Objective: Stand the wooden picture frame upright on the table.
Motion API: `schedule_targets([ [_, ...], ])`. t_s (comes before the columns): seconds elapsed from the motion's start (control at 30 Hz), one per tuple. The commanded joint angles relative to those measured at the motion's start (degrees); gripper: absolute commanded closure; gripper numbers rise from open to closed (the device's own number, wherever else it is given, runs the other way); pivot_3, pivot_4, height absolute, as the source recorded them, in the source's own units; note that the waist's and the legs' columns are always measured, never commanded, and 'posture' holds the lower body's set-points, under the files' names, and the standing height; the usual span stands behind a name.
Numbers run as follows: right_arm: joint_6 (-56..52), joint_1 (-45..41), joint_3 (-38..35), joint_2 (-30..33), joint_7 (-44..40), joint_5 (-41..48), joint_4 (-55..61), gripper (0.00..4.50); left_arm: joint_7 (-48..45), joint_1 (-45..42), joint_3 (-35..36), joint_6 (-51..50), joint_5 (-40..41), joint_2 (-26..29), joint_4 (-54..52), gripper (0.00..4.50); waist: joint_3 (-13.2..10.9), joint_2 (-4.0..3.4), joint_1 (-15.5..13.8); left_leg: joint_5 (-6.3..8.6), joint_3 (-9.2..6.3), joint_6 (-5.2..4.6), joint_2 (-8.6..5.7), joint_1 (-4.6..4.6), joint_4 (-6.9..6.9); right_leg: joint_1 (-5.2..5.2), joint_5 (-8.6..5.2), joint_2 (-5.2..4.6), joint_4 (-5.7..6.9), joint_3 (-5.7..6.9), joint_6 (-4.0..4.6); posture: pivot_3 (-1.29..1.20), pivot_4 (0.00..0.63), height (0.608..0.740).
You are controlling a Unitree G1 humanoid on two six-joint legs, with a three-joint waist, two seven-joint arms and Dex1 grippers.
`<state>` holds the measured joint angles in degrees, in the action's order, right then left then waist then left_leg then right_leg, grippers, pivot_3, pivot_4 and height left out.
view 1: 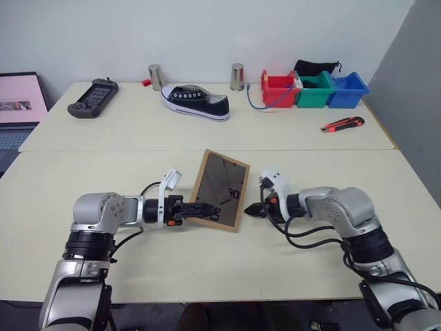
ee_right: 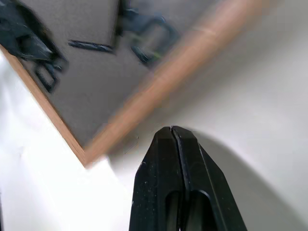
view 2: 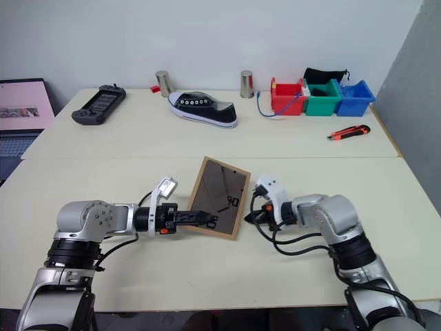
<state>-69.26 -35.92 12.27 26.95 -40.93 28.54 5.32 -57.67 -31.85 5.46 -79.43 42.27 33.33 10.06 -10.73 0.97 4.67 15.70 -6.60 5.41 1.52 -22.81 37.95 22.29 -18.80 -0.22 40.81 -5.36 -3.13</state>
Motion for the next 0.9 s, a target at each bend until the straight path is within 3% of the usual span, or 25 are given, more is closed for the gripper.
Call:
schedule_targets([
  [0.03, 0.93, 1.24, -5.69, 6.98, -7.36, 4.48, 2.63, 4.14, 4.61, 1.10, 8.93, -5.92, 6.24, -2.35, -7.39, 3.27, -0.01, 0.01, -0.03, 0.00, 0.00, 0.00, 0.00, -0.01, 0.00, -0.01, 0.00, 0.00, -0.05, 0.02, 0.00, 0.00, 0.150, 0.740],
  [0.17, -0.53, 1.57, -9.91, 14.81, -17.72, 11.26, 2.46, 3.27, 9.82, 4.64, 15.17, -10.82, 10.55, -7.00, -15.21, 3.27, -0.01, 0.02, 0.01, 0.01, 0.02, -0.01, 0.01, -0.02, -0.03, -0.02, 0.00, -0.01, -0.10, 0.00, 0.00, 0.00, 0.150, 0.740],
  [0.27, -3.18, -4.15, -13.76, 17.38, -23.61, 17.60, 0.34, 2.68, 12.65, 6.86, 17.79, -11.37, 12.99, -10.46, -19.52, 3.27, -0.03, 0.04, 0.24, 0.01, 0.12, -0.01, 0.03, 0.00, -0.03, -0.03, 0.00, 0.00, -0.15, -0.08, 0.00, 0.00, 0.150, 0.740],
  [0.47, -4.48, -17.99, -13.95, 13.63, -24.01, 20.34, -5.55, 1.10, 18.25, 6.52, 20.11, -9.94, 15.00, -15.26, -21.65, 3.27, -0.04, 0.07, 0.17, -0.02, 0.15, -0.03, 0.07, 0.14, 0.00, -0.12, 0.01, 0.05, -0.11, -0.10, -0.03, 0.00, 0.150, 0.740],
  [0.6, -2.88, -21.36, -12.29, 10.44, -20.70, 17.75, -6.60, 0.14, 21.17, 5.96, 20.98, -9.27, 15.89, -16.90, -21.26, 3.27, -0.03, 0.07, -0.03, -0.01, 0.14, -0.02, 0.06, 0.02, -0.01, -0.07, 0.01, 0.02, -0.18, -0.10, -0.02, 0.00, 0.150, 0.740],
  [0.9, 0.35, -23.60, -7.26, 5.02, -18.48, 13.92, -10.08, 0.02, 24.55, 6.03, 19.99, -8.34, 18.37, -18.48, -21.52, 3.27, -0.03, 0.07, -0.27, -0.04, 0.13, 0.04, -0.05, -0.11, -0.03, -0.06, 0.01, -0.18, -0.42, -0.02, -0.02, 0.00, 0.150, 0.740],
])
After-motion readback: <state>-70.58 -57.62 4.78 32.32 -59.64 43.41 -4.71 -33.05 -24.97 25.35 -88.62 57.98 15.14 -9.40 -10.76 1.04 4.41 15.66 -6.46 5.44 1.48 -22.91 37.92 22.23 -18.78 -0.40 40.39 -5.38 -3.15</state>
